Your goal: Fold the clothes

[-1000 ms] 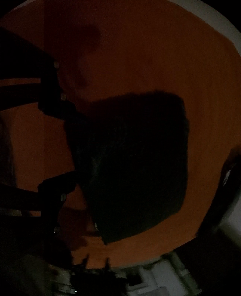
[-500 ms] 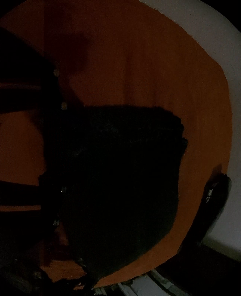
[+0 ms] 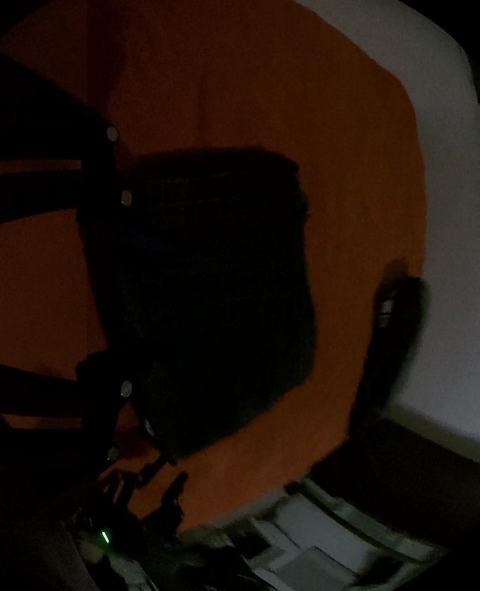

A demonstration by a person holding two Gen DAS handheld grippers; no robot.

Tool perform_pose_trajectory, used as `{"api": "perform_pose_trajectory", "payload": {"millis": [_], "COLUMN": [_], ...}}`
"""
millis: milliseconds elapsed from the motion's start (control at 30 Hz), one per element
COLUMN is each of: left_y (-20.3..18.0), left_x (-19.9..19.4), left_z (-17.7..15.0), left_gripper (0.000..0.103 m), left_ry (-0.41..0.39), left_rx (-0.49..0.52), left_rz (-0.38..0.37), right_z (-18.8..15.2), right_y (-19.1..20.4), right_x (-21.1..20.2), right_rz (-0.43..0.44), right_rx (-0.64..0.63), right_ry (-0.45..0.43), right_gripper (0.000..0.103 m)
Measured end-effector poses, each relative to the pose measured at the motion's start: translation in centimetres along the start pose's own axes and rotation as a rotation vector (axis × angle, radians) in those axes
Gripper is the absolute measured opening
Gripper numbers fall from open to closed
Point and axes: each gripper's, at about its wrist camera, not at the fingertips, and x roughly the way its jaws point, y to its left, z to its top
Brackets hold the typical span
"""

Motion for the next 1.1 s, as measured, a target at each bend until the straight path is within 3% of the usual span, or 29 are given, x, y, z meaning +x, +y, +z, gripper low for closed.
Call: {"api": "perform_pose_trajectory", "payload": {"millis": [33, 100, 133, 167, 233, 333, 433, 533, 667, 800, 933, 1067, 1100], "left_y": [0.5, 1.4, 1.8, 2.1, 2.2, 1.6, 1.4, 1.8, 2.2, 2.0, 2.1, 2.4, 2.3], "left_x": [1.4, 4.1, 3.7, 3.3, 3.1, 3.0, 3.3, 3.7, 2.5, 2.1, 1.7, 1.5, 1.4], "left_z": [-0.7, -2.1, -2.4, -2.7, -2.9, -2.2, -2.3, -2.4, -3.2, -3.5, -3.7, -4.1, -4.1], "left_gripper": [0.050, 0.046, 0.042, 0.031, 0.028, 0.027, 0.026, 0.026, 0.026, 0.026, 0.026, 0.026, 0.026], "left_ry": [0.030, 0.085, 0.061, 0.039, 0.049, 0.059, 0.050, 0.049, 0.049, 0.054, 0.051, 0.052, 0.051], "left_rx": [-0.024, -0.072, -0.093, -0.112, -0.117, -0.128, -0.135, -0.135, -0.131, -0.132, -0.143, -0.147, -0.144], "left_rz": [0.011, 0.030, 0.020, 0.012, 0.017, 0.006, 0.004, 0.002, 0.010, 0.015, -0.006, -0.007, -0.005], "right_z": [-0.5, -1.5, -2.0, -2.4, -2.5, -1.4, -0.7, -0.6, 1.0, 1.2, -1.2, -2.1, -2.0], "right_y": [-0.4, -1.3, -1.8, -2.2, -2.6, -2.0, -0.9, 1.2, 1.2, 1.6, 3.2, 2.0, 1.8], "right_x": [0.4, 0.8, 0.9, 1.1, 1.9, 3.3, 2.7, 3.8, 6.4, 7.1, 5.2, 2.8, 3.3], "right_rz": [0.039, 0.069, 0.076, 0.084, 0.098, 0.096, -0.033, -0.131, -0.074, -0.116, -0.238, -0.188, -0.176], "right_rx": [0.069, 0.196, 0.255, 0.305, 0.357, 0.291, 0.181, 0.014, 0.010, -0.030, -0.158, -0.117, -0.112], "right_ry": [0.041, 0.066, 0.069, 0.068, 0.053, 0.056, -0.038, -0.013, 0.002, 0.031, 0.036, 0.003, 0.010], "right_gripper": [0.034, 0.062, 0.064, 0.064, 0.064, 0.053, 0.053, 0.052, 0.034, 0.024, 0.023, 0.022, 0.017]}}
